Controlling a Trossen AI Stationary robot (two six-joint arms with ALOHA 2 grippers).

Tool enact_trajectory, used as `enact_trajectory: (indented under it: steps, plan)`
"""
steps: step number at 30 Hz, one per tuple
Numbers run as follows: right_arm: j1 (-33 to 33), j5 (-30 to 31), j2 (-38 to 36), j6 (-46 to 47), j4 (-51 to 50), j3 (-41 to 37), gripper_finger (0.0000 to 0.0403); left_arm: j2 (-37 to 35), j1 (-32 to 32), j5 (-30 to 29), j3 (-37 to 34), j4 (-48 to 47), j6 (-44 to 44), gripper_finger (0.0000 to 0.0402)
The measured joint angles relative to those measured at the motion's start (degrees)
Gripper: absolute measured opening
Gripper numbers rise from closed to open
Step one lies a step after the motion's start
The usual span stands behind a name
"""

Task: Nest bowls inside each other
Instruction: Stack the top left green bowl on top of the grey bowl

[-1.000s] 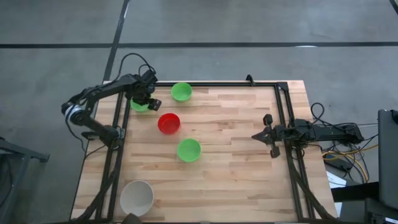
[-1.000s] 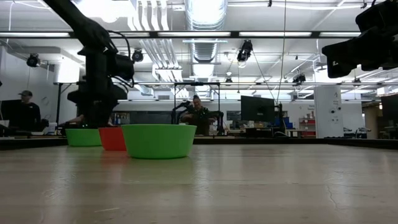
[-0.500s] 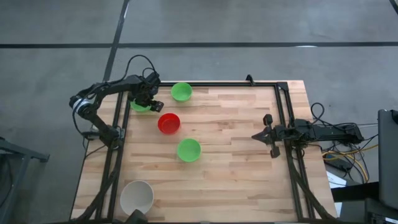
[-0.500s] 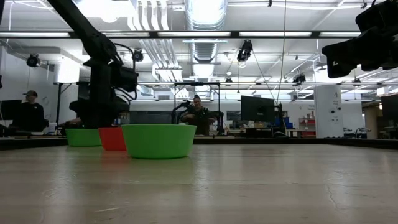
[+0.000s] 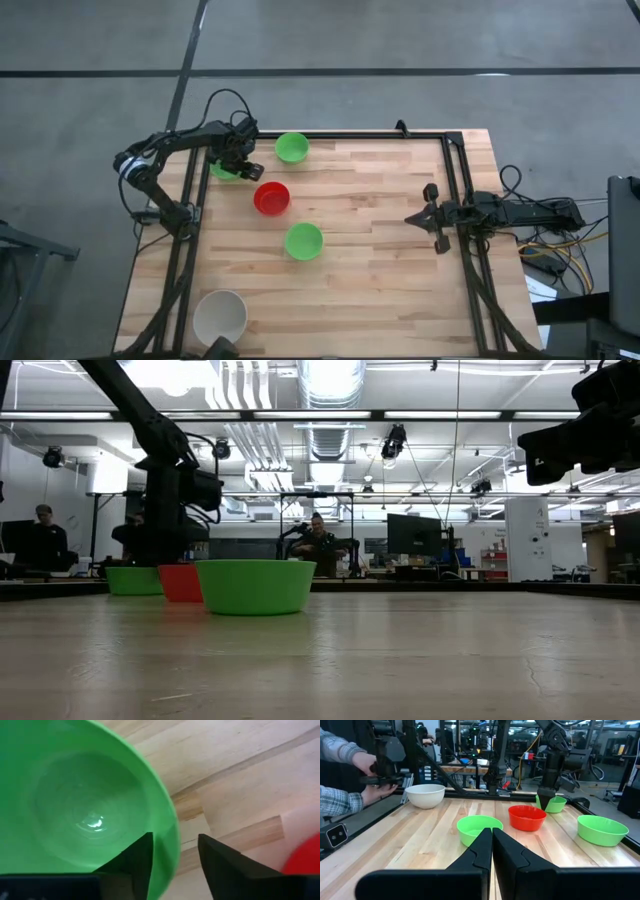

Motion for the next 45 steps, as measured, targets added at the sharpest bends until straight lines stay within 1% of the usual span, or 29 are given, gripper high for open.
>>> enact_trajectory:
  steps: [6,15,23,26,34,38,45]
  plan:
    - [0.0,0.0,0.0,0.0,0.0,0.0,0.0009,0.0,0.0,0.4,0.0,-0.2,0.0,0.0122]
    - [0.0,0.0,0.0,0.0,0.0,0.0,0.0009,0.0,0.0,-0.2,0.0,0.8,0.1,0.0056]
    - [0.0,0.0,0.0,0.0,0.0,0.0,0.0009,-0.2,0.0,-1.2,0.1,0.8,0.2,0.0011]
    - [0.0,0.0,0.0,0.0,0.0,0.0,0.0009,-0.2,0.0,-1.2,0.1,0.8,0.2,0.0008]
    - [0.0,0.0,0.0,0.0,0.0,0.0,0.0009,-0.2,0.0,-1.0,0.1,0.7,0.0,0.0014]
    - [0.0,0.0,0.0,0.0,0.0,0.0,0.0009,-0.1,-0.1,-2.5,0.1,0.8,-0.5,0.0014]
    - [0.0,0.0,0.0,0.0,0.0,0.0,0.0009,-0.1,-0.1,-2.7,0.1,0.8,-0.2,0.0017]
